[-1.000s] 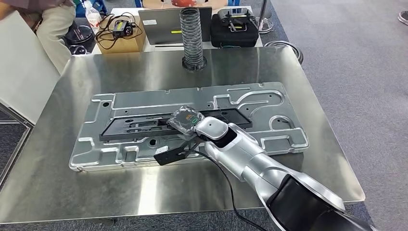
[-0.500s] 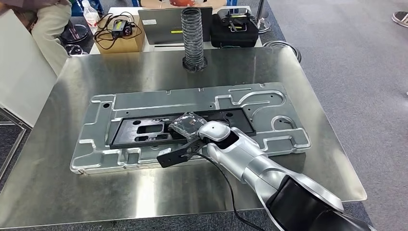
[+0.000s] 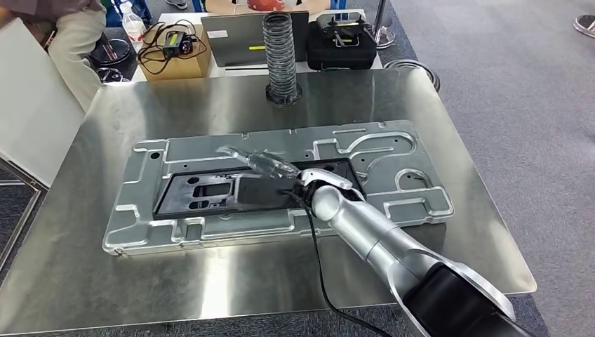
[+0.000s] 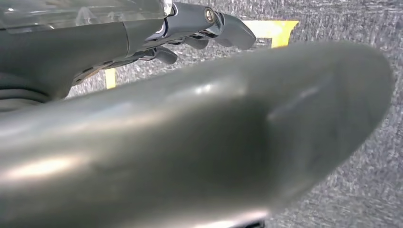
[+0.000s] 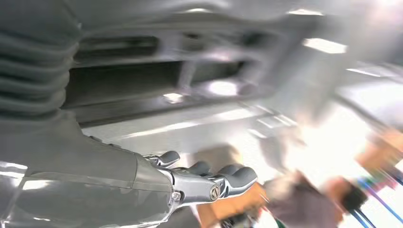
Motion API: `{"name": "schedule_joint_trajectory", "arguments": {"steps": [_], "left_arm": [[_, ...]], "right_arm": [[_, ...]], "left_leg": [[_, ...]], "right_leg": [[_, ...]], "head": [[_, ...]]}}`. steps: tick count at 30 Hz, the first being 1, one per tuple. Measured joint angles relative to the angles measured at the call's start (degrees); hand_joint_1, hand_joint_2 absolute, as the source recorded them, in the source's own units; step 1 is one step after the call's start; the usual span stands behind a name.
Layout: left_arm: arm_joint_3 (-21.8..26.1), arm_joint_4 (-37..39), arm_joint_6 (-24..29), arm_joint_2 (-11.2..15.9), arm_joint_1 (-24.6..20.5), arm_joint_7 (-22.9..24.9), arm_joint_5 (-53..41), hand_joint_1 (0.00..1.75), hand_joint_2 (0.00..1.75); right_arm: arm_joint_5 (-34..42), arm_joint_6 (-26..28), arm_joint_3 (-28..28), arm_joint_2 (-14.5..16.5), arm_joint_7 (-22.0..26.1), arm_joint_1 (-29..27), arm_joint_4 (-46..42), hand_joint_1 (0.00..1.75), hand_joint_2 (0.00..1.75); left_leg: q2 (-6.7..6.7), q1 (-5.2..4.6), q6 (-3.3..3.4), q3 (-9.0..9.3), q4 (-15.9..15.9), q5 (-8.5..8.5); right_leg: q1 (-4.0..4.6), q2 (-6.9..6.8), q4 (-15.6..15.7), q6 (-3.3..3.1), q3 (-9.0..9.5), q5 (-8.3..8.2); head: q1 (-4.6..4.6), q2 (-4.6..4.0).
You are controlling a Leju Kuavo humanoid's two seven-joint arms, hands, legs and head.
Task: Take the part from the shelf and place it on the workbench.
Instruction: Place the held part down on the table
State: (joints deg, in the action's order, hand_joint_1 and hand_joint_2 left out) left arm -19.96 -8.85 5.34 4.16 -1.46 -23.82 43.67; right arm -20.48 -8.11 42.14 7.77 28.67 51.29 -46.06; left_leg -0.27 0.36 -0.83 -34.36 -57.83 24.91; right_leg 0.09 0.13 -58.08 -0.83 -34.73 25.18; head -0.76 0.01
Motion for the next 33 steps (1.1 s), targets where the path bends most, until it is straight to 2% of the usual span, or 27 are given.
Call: {"name": "schedule_joint_trajectory", "arguments": {"steps": [2, 3, 5, 6, 7, 8, 10, 11, 12, 13, 15, 17, 18, 20, 21, 22, 23, 24, 26, 27, 28, 31, 32, 33], "left_arm": [[0.0, 0.0, 0.0, 0.0, 0.1, -0.5, 0.6, 0.00, 0.00], [0.0, 0.0, 0.0, 0.1, 0.2, -0.7, 0.9, 0.00, 0.00], [0.0, 0.0, 0.0, 0.1, 0.2, -0.9, 1.3, 0.00, 0.00], [0.0, 0.0, 0.0, 0.1, 0.3, -1.0, 1.4, 0.00, 0.00], [0.0, 0.0, 0.0, 0.1, 0.4, -1.0, 1.4, 0.00, 0.00], [0.0, 0.0, 0.0, 0.1, 0.4, -1.0, 1.4, 0.00, 0.00], [0.1, 0.0, 0.0, 0.1, 0.4, -1.2, 1.8, 0.00, 0.00], [0.1, 0.0, -0.1, 0.1, 0.3, -1.3, 2.1, 0.00, 0.00], [0.3, 0.0, -0.1, 0.2, 0.2, -1.4, 2.4, 0.00, 0.00], [0.4, 0.0, -0.1, 0.2, 0.1, -1.6, 2.8, 0.00, 0.00], [0.7, 0.0, 0.1, 0.2, 0.2, -1.9, 3.4, 0.00, 0.00], [1.1, 0.0, 0.4, 0.1, 0.5, -2.1, 3.7, 0.00, 0.00], [1.2, 0.0, 0.6, 0.1, 0.6, -2.2, 3.7, 0.00, 0.00], [1.3, 0.0, 0.7, 0.1, 0.8, -2.3, 3.8, 0.00, 0.00], [1.3, 0.0, 0.8, 0.1, 0.8, -2.3, 3.8, 0.00, 0.00], [1.3, 0.0, 0.8, 0.1, 0.9, -2.3, 3.8, 0.00, 0.00], [1.3, 0.0, 0.8, 0.1, 0.9, -2.3, 3.9, 0.00, 0.00], [1.3, 0.0, 0.8, 0.1, 0.9, -2.3, 4.0, 0.00, 0.00], [1.3, 0.0, 0.7, 0.1, 0.8, -2.3, 4.1, 0.00, 0.00], [1.3, 0.0, 0.7, 0.1, 0.8, -2.2, 4.2, 0.00, 0.00], [1.3, 0.0, 0.7, 0.1, 0.8, -2.2, 4.2, 0.00, 0.00], [1.3, 0.0, 0.6, 0.2, 0.9, -2.2, 4.3, 0.00, 0.00], [1.3, 0.0, 0.6, 0.2, 1.0, -2.2, 4.3, 0.00, 0.00], [1.3, 0.0, 0.6, 0.3, 1.0, -2.2, 4.4, 0.00, 0.00]], "right_arm": [[9.8, -1.8, -4.4, -1.2, 1.4, -1.2, -4.9, 0.00, 0.00], [13.6, -2.4, -6.5, -1.7, 1.8, -1.9, -7.3, 0.00, 0.00], [17.6, -3.2, -9.9, -2.8, 2.1, -3.3, -11.1, 0.00, 0.00], [18.3, -3.4, -11.2, -3.3, 2.1, -4.1, -12.6, 0.00, 0.00], [18.6, -3.5, -12.2, -3.7, 2.1, -4.8, -13.9, 0.00, 0.00], [18.9, -3.5, -13.0, -4.0, 2.2, -5.5, -15.0, 0.00, 0.00], [20.6, -2.7, -14.5, -4.4, 3.2, -6.6, -17.4, 0.00, 0.00], [22.2, -1.6, -15.5, -4.6, 4.1, -7.4, -19.2, 0.00, 0.00], [23.8, -0.2, -16.8, -4.9, 4.9, -8.3, -21.4, 0.00, 0.00], [25.0, 1.8, -18.4, -5.3, 5.8, -9.8, -24.5, 0.00, 0.00], [25.9, 6.4, -22.2, -6.5, 7.2, -14.0, -32.4, 0.00, 0.00], [25.3, 10.5, -26.3, -7.6, 9.0, -19.4, -40.7, 0.00, 0.00], [24.9, 11.8, -28.3, -8.2, 9.8, -22.2, -44.4, 0.00, 0.00], [24.3, 13.3, -31.7, -9.1, 10.9, -27.5, -50.5, 0.00, 0.00], [24.1, 13.5, -33.0, -9.4, 11.1, -29.9, -52.9, 0.00, 0.00], [24.0, 13.6, -34.2, -9.6, 11.2, -32.2, -55.1, 0.00, 0.00], [23.8, 13.6, -35.4, -9.8, 11.2, -34.2, -57.0, 0.00, 0.00], [23.5, 13.6, -36.3, -9.9, 11.2, -36.0, -58.8, 0.00, 0.00], [23.0, 13.9, -38.0, -9.9, 11.2, -39.1, -61.9, 0.00, 0.00], [22.8, 14.1, -38.9, -9.9, 11.3, -40.6, -63.2, 0.00, 0.00], [22.7, 14.2, -39.9, -9.9, 11.3, -42.2, -64.4, 0.00, 0.00], [22.7, 14.1, -42.6, -9.8, 11.3, -46.4, -66.9, 0.00, 0.00], [22.7, 13.9, -43.3, -9.7, 11.3, -47.4, -67.4, 0.00, 0.00], [22.7, 13.7, -43.9, -9.6, 11.3, -48.2, -67.8, 0.00, 0.00]], "left_leg": [[-0.03, 0.08, -0.60, -0.54, -1.6, 1.38], [-0.03, 0.18, -0.88, -1.54, -4.1, 2.94], [0.00, 0.39, -1.41, -4.81, -11.7, 6.61], [0.01, 0.47, -1.59, -6.30, -14.9, 7.67], [0.02, 0.53, -1.71, -7.00, -16.4, 7.71], [0.03, 0.59, -1.75, -6.56, -15.4, 6.61], [0.05, 0.71, -1.59, -2.93, -7.9, 2.53], [0.04, 0.64, -1.35, -0.93, -3.8, 1.10], [0.00, 0.56, -1.03, 0.38, -1.2, 0.38], [-0.09, 0.45, -0.66, 0.95, 0.0, 0.35], [-0.37, 0.38, 0.13, 1.09, 0.2, 0.49], [-0.45, 0.55, 0.88, 1.32, 0.5, 0.26], [-0.41, 0.63, 1.21, 1.40, 0.7, 0.11], [-0.33, 0.54, 1.60, 1.27, 0.7, -0.01], [-0.32, 0.48, 1.69, 1.13, 0.6, -0.03], [-0.30, 0.41, 1.73, 1.01, 0.6, -0.05], [-0.29, 0.36, 1.75, 0.90, 0.5, -0.07], [-0.28, 0.32, 1.76, 0.83, 0.4, -0.07], [-0.29, 0.21, 1.63, 0.70, 0.1, -0.08], [-0.32, 0.14, 1.47, 0.64, 0.0, -0.09], [-0.35, 0.09, 1.21, 0.60, -0.1, -0.16], [-0.40, 0.11, 0.17, 0.50, 0.0, -0.41], [-0.34, 0.12, -0.15, 0.26, -0.6, 0.30], [-0.28, 0.15, -0.44, -0.31, -2.1, 1.87]], "right_leg": [[-0.38, -0.12, 0.7, -0.51, 0.43, -0.32], [-0.54, -0.20, 0.9, -0.67, 0.64, -0.42], [-0.53, -0.26, 1.0, -0.76, 0.74, -0.44], [-0.53, -0.24, 1.0, -0.76, 0.74, -0.43], [-0.52, -0.19, 1.0, -0.74, 0.74, -0.41], [-0.53, -0.09, 0.9, -0.69, 0.77, -0.38], [-0.54, 0.14, 0.8, -0.41, 0.95, -0.19], [-0.43, 0.19, 0.6, -0.16, 0.97, -0.06], [-0.32, 0.17, 0.6, 0.12, 0.95, 0.02], [-0.22, 0.07, 0.5, 0.43, 0.94, 0.07], [-0.14, -0.19, 0.7, 1.06, 1.06, 0.17], [-0.27, -0.24, -0.8, 1.72, 0.79, 1.59], [-0.33, -0.19, -3.1, 2.03, -0.13, 3.27], [-0.45, -0.13, -10.9, 2.47, -3.60, 7.60], [-0.47, -0.14, -14.5, 2.59, -5.26, 9.06], [-0.48, -0.14, -16.4, 2.62, -6.11, 9.49], [-0.48, -0.14, -16.0, 2.58, -5.82, 8.80], [-0.49, -0.15, -13.3, 2.47, -4.32, 7.23], [-0.40, -0.17, -4.9, 2.05, 0.39, 3.72], [-0.31, -0.14, -1.8, 1.79, 2.00, 2.60], [-0.19, -0.12, 0.0, 1.53, 2.86, 2.01], [-0.09, -0.11, 0.4, 0.56, 2.56, 1.21], [-0.22, -0.15, 0.6, 0.15, 2.35, 0.81], [-0.40, -0.20, 0.8, -0.23, 2.02, 0.38]], "head": [[-0.15, 0.00], [-0.26, 0.00], [-0.43, -0.01], [-0.43, -0.01], [-0.43, -0.01], [-0.43, -0.01], [-0.44, -0.01], [-0.46, -0.01], [-0.47, 0.00], [-0.49, 0.00], [-0.44, 0.01], [-0.38, 0.00], [-0.37, 0.00], [-0.33, -0.01], [-0.35, -0.01], [-0.34, -0.01], [-0.34, -0.01], [-0.35, -0.01], [-0.38, -0.01], [-0.36, -0.01], [-0.34, -0.01], [-0.27, -0.01], [-0.33, -0.01], [-0.46, -0.01]]}}
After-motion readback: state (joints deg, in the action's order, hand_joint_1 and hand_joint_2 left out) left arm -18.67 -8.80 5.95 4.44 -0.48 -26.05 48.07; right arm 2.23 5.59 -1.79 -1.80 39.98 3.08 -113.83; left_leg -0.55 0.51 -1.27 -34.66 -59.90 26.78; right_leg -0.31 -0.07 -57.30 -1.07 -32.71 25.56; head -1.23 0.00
